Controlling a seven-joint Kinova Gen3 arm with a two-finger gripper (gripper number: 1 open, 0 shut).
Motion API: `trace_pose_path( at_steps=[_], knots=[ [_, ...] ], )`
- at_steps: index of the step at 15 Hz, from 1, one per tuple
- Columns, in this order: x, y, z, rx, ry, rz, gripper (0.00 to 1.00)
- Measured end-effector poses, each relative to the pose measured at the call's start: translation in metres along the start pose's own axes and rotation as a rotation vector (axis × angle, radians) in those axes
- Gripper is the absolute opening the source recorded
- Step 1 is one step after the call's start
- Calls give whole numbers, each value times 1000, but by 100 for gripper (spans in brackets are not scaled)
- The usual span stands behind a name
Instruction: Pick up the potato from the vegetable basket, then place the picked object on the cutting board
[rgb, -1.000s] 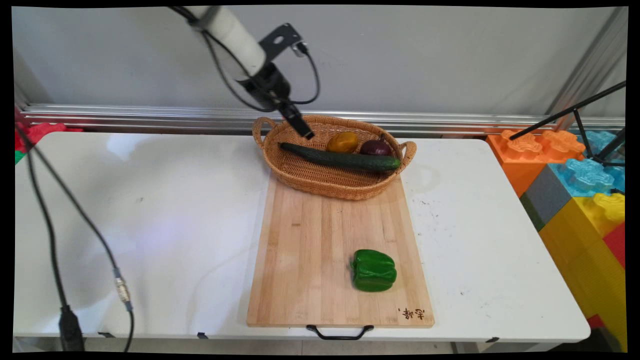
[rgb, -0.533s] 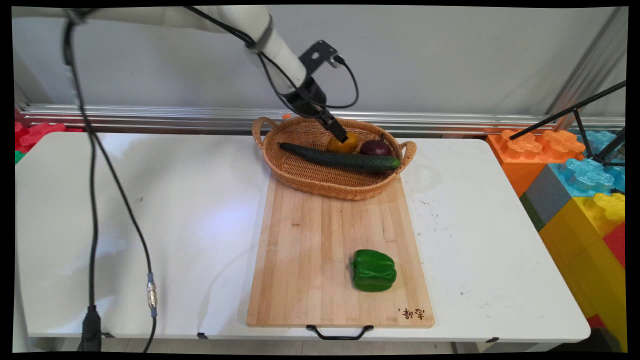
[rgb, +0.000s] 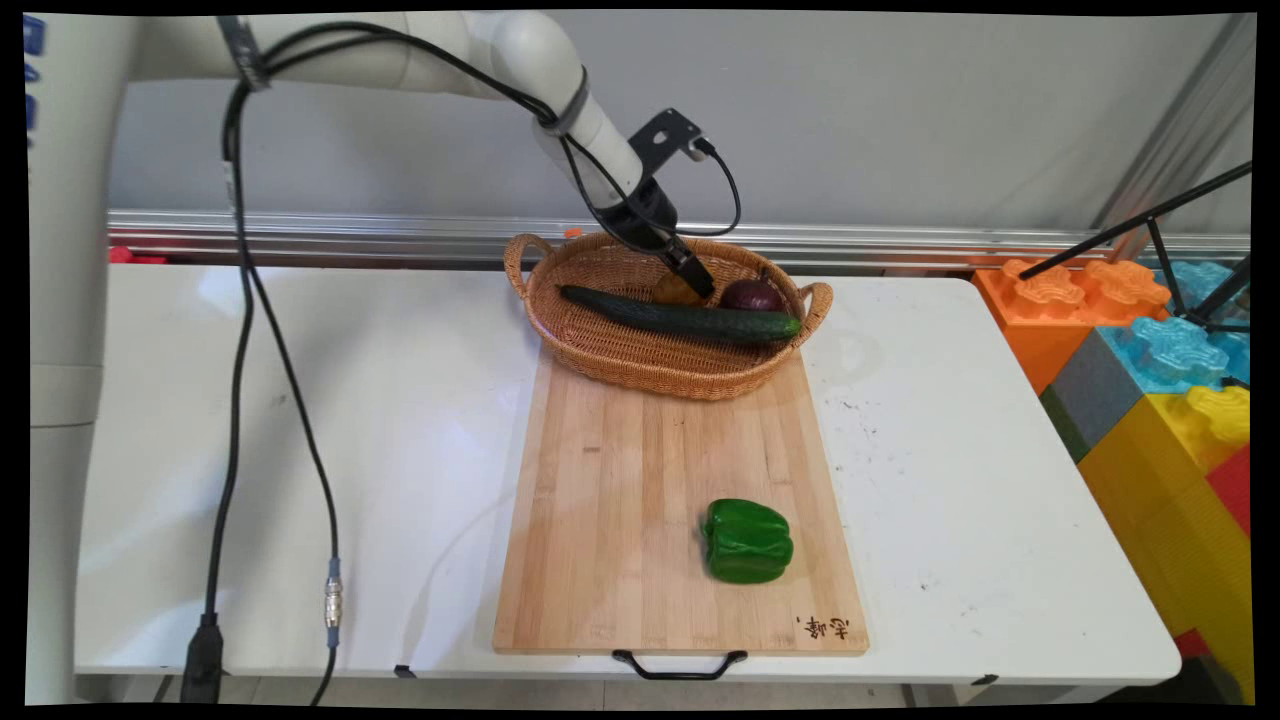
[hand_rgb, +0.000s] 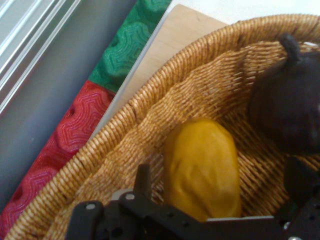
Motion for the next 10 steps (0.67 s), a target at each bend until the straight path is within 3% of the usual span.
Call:
trace_pose_path(
  at_steps=[5,6,10],
  knots=[
    [3,-6,16,5,-7,16,100],
    [3,-7,18,8,-10,23,0],
    [3,-9,19,14,-23,43,0]
  ],
)
